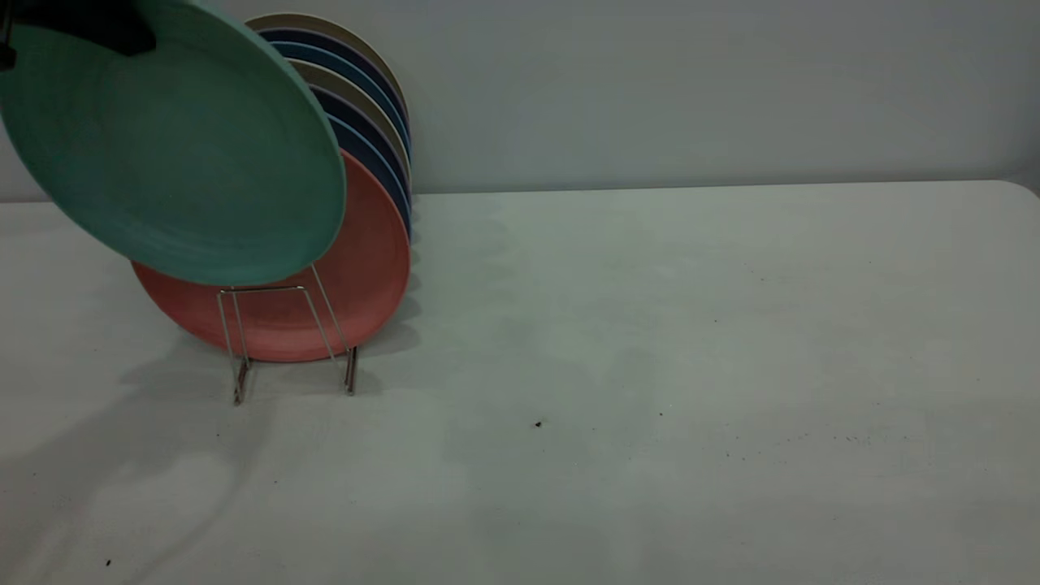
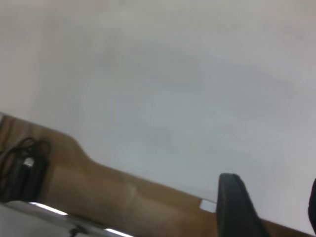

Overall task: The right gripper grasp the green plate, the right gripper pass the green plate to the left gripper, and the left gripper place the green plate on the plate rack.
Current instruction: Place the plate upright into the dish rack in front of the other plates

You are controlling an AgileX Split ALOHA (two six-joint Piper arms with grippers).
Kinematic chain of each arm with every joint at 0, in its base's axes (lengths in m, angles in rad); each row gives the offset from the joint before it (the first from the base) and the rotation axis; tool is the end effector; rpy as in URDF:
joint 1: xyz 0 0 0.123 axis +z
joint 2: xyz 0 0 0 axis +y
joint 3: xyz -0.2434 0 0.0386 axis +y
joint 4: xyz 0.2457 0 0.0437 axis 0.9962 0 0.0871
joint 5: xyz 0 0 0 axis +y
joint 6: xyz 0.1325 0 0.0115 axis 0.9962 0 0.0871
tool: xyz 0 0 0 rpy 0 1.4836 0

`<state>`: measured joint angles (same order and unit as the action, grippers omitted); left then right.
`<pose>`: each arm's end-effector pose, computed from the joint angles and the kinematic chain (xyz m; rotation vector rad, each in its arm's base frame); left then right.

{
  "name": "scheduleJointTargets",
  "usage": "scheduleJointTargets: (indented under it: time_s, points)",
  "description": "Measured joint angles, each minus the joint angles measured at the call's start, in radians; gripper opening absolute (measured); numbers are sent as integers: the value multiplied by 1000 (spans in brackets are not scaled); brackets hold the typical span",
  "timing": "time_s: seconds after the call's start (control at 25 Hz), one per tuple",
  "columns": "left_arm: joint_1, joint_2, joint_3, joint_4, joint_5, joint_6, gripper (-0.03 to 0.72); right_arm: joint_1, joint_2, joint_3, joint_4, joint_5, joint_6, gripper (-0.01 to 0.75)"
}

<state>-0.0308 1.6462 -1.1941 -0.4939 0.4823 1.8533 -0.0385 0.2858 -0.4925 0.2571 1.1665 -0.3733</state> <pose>0.3865 -0.0412 0.2019 1.6487 1.7180 0.4117 0.0943 0.0275 0.2238 -0.3826 2.3739 0.1443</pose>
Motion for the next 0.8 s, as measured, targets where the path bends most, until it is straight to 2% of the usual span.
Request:
scheduleJointTargets:
  time_s: [0.8]
  points:
    - [0,109,0,-44,-25,-13,87,0,-8,12,-17,-19,27,372]
